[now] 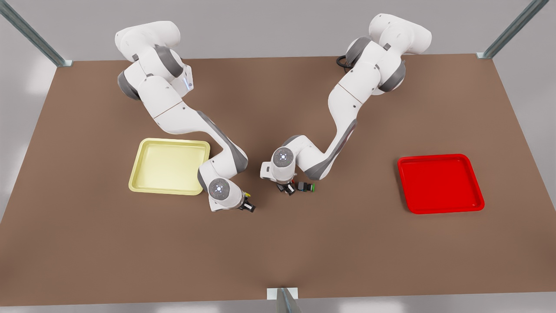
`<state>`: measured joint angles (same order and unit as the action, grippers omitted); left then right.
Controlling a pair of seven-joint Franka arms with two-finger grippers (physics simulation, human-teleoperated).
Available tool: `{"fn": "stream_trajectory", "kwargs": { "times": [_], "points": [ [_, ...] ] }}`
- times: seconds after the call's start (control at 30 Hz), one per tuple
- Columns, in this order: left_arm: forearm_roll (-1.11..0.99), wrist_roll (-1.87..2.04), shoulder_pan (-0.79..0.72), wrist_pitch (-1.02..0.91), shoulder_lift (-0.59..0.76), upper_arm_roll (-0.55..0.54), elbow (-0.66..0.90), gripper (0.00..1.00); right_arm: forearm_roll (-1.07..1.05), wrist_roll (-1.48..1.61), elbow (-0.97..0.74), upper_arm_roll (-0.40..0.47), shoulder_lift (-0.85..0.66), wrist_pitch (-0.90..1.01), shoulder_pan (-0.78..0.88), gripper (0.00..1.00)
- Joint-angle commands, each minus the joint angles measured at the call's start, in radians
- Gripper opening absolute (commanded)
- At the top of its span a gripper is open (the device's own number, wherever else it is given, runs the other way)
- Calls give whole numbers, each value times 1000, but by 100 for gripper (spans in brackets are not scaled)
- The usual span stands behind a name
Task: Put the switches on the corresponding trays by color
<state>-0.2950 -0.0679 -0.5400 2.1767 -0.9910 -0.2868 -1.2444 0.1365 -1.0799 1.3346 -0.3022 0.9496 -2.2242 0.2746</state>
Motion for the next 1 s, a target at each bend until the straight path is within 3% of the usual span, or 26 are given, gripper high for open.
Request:
{"fn": "stream_trajectory", "kwargs": {
  "times": [0.0,0.07,0.1,0.13,0.37,0.4,0.43,0.57,0.63,0.67,0.7,0.97],
  "points": [
    [2,0,0,-2,0,0,0,72,0,0,0,0,0,0,0,49],
    [2,8,0,0,0,0,0,71,0,3,-2,0,-2,1,-2,43],
    [-1,7,0,0,0,0,0,53,0,3,-2,0,-2,1,-3,43],
    [2,10,0,-2,2,0,2,62,-2,3,-2,0,0,1,-3,44],
    [2,19,0,-6,5,0,2,59,-3,23,-15,0,-9,21,-28,44],
    [2,19,0,-6,5,2,2,59,-3,93,-12,-8,-67,60,-61,48],
    [2,19,0,-6,5,2,2,59,-5,213,20,-8,-185,221,-106,50],
    [2,30,0,-6,2,2,-1,55,-89,538,630,-9,-707,157,-290,53],
    [2,30,0,-5,2,2,-1,55,-92,568,877,-6,-850,40,-304,55],
    [2,30,0,-5,2,2,-1,53,-97,594,896,-5,-864,40,-305,70],
    [2,30,0,-5,2,2,-1,53,-104,634,907,-2,-890,47,-324,100],
    [4,37,0,-11,14,3,-1,54,-106,765,920,2,-977,95,-362,100]
  ]
}}
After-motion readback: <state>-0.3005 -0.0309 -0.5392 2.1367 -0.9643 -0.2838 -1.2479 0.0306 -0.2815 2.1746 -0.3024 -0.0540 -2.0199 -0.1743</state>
